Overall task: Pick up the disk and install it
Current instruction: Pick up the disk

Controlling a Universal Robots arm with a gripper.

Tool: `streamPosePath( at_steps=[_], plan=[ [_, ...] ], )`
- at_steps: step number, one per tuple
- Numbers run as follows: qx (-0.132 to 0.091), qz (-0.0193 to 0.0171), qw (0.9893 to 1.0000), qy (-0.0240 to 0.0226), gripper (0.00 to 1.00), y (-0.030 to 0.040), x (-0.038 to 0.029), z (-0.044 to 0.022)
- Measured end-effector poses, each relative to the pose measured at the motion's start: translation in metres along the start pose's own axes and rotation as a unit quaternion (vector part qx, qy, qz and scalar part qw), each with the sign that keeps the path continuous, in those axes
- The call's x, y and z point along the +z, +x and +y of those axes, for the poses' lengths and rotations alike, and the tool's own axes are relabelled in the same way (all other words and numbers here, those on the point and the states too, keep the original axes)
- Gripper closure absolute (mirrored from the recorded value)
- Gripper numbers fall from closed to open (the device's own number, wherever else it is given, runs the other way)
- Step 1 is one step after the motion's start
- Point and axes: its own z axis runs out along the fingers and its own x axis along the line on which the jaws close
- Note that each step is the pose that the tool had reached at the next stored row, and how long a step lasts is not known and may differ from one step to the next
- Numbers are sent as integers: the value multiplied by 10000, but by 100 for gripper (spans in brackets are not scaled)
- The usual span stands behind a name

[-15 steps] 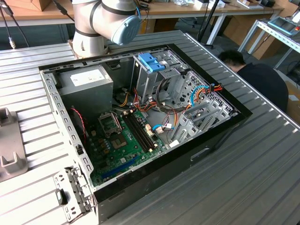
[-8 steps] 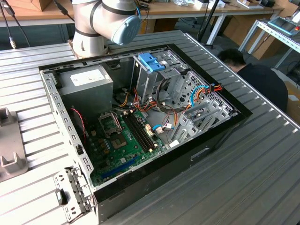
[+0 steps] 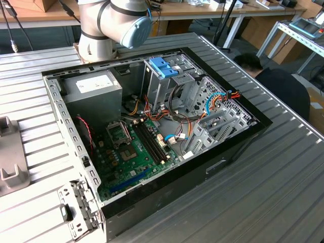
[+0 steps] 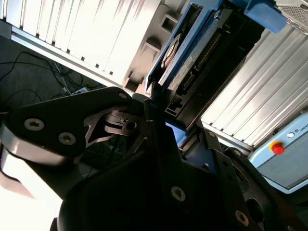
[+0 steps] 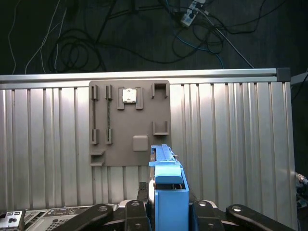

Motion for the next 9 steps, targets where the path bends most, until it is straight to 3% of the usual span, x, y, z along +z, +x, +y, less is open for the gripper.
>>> streamPosePath(
  at_steps=[9],
  plan=[
    [0,0,10000,0,63,5,-3,-57]
  ],
)
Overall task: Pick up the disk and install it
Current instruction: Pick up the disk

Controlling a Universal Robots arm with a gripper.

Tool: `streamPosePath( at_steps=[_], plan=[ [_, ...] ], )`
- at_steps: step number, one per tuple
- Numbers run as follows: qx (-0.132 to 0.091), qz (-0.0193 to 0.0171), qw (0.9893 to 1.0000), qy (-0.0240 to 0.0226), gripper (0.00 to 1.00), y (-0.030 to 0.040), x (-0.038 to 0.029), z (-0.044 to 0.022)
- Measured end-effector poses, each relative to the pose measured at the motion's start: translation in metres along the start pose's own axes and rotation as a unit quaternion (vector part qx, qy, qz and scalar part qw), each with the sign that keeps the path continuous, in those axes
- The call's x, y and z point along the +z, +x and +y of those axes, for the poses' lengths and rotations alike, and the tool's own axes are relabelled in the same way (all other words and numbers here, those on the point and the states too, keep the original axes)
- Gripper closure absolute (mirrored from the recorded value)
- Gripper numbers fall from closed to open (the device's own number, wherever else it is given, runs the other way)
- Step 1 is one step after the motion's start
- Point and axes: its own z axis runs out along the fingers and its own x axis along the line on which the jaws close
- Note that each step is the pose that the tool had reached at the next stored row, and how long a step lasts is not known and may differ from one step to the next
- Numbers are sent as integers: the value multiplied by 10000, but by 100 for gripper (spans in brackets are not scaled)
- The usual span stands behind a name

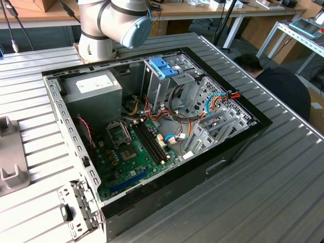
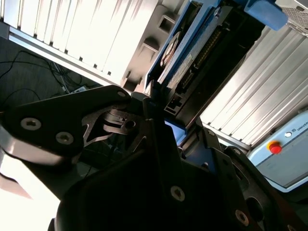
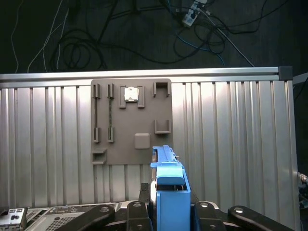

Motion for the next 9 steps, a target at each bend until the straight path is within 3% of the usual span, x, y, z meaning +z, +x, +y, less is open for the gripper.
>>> streamPosePath(
  at_steps=[9],
  plan=[
    [0,0,10000,0,63,56,-2,-13]
  ],
)
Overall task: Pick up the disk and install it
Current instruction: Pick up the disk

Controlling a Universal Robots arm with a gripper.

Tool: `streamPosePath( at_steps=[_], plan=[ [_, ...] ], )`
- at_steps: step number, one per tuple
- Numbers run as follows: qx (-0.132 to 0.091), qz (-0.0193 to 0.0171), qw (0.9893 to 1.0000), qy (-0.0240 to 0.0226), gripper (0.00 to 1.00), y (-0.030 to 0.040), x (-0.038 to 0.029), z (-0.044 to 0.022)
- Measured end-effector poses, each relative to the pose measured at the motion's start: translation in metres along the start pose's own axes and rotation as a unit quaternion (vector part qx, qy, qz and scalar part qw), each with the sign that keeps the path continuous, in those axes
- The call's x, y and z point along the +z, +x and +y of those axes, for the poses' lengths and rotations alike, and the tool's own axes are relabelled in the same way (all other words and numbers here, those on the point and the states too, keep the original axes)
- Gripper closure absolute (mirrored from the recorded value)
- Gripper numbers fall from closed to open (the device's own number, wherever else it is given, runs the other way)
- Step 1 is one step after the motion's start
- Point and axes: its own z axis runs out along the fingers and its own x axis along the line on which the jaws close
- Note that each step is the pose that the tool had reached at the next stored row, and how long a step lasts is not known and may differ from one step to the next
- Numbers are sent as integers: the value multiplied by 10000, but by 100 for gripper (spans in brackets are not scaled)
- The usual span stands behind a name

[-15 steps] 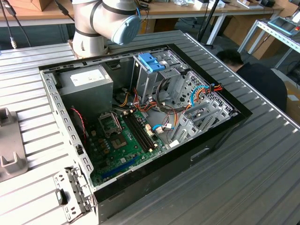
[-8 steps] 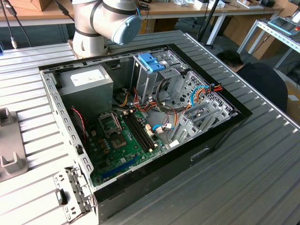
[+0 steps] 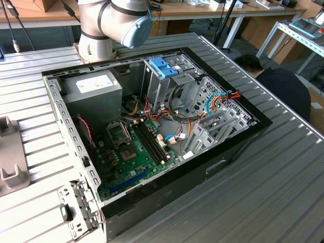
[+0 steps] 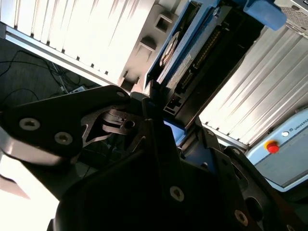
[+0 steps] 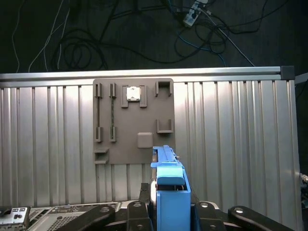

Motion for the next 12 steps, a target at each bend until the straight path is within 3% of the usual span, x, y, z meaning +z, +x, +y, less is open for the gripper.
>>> streamPosePath(
  at_steps=[12],
  plan=[
    [0,0,10000,0,63,66,-2,-4]
  ],
)
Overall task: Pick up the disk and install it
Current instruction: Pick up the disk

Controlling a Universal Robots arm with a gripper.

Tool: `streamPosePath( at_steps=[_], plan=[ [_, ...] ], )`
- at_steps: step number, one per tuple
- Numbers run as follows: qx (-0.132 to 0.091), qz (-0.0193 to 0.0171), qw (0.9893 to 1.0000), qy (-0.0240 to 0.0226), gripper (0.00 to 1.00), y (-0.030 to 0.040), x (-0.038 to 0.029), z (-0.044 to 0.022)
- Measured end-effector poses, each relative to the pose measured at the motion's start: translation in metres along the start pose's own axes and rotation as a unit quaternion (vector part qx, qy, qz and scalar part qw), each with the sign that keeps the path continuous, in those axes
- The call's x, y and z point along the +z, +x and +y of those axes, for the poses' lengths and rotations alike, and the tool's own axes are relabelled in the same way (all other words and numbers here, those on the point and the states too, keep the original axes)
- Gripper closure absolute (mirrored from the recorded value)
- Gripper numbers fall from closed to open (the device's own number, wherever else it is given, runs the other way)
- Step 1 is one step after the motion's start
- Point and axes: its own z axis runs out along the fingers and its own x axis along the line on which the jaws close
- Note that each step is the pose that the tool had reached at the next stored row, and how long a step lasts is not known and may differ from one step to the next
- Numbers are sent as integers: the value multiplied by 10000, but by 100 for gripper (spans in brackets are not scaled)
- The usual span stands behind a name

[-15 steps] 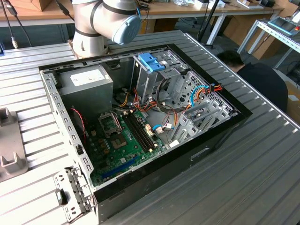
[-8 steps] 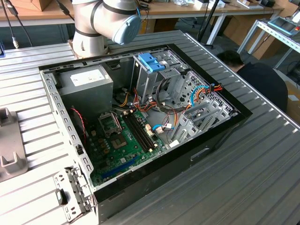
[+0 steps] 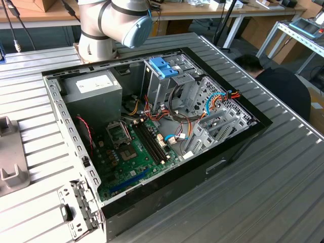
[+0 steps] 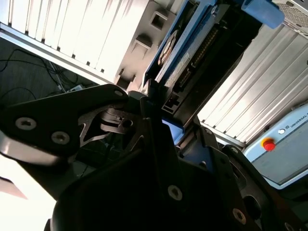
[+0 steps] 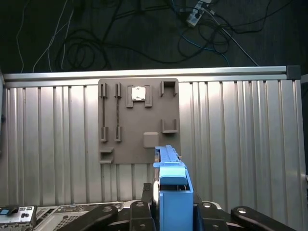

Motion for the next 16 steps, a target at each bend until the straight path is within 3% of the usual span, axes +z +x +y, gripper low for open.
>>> streamPosePath(
  at_steps=[16],
  plan=[
    [0,0,10000,0,63,77,-3,-9]
  ],
)
